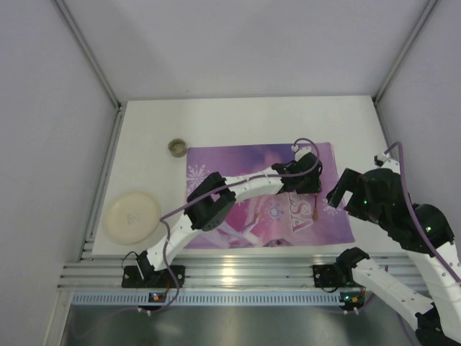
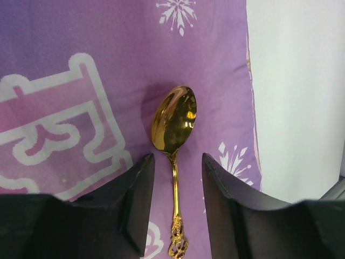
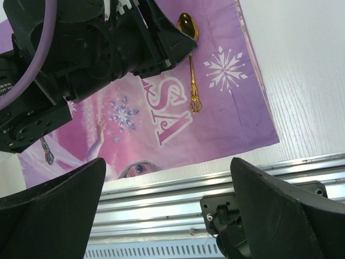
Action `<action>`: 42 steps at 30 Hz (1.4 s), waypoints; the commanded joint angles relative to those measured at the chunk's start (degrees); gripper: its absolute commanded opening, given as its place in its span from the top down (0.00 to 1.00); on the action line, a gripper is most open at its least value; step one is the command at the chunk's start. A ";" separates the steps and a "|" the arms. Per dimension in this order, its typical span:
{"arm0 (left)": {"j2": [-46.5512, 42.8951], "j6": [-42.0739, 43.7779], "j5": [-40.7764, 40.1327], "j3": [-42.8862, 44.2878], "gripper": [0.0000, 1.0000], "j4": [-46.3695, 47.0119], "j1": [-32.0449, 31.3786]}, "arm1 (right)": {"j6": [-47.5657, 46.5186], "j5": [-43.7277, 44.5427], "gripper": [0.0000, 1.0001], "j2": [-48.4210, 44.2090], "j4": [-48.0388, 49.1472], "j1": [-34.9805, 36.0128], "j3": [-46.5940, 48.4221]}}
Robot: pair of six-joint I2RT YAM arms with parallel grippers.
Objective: Set the dinner table for one person
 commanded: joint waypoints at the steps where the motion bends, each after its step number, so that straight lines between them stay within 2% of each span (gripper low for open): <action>1: -4.62 -2.30 -1.35 0.16 0.53 1.28 -0.13 | -0.80 -0.20 0.00 0.43 1.30 -0.68 -0.55; 5: -10.50 0.67 -2.84 -2.12 0.50 1.10 0.92 | -1.67 -0.29 0.00 0.87 2.45 -0.76 -1.00; 8: -20.77 2.61 -6.09 -9.75 0.47 1.89 4.42 | -2.38 -0.29 0.00 0.79 2.89 -0.68 -1.00; 10: -26.31 3.15 -7.93 -18.36 0.47 1.98 7.50 | -2.82 -0.37 0.01 0.53 3.24 -0.76 -1.43; 11: -32.34 3.41 -8.20 -21.43 0.47 1.63 11.34 | -2.99 -0.46 0.00 0.52 3.42 -0.76 -1.70; 13: -38.17 4.20 -9.17 -30.31 0.47 1.72 15.58 | -3.26 -0.73 0.00 0.35 4.29 -0.76 -2.57; 14: -42.64 5.07 -9.52 -34.95 0.47 0.76 20.21 | -3.34 -1.08 0.00 0.35 5.08 -0.68 -2.84; 18: -49.78 7.89 -9.00 -41.75 0.47 -3.19 32.54 | -3.78 -2.13 0.00 1.49 6.67 -0.68 -3.72; 23: -51.39 12.10 -6.27 -44.84 0.47 -4.96 45.81 | -3.79 -3.10 0.00 3.77 9.13 -0.76 -4.33; 26: -49.72 12.90 -5.22 -44.32 0.47 -5.84 50.73 | -3.70 -3.63 0.00 5.26 10.36 -0.76 -4.69; 35: -42.79 15.36 -4.61 -40.89 0.48 -7.69 57.52 | -3.00 -2.84 0.00 9.22 11.94 -0.94 -4.07; 42: -36.63 16.59 -3.37 -37.90 0.48 -6.03 58.67 | -2.47 -2.48 0.01 11.86 13.61 -0.85 -3.81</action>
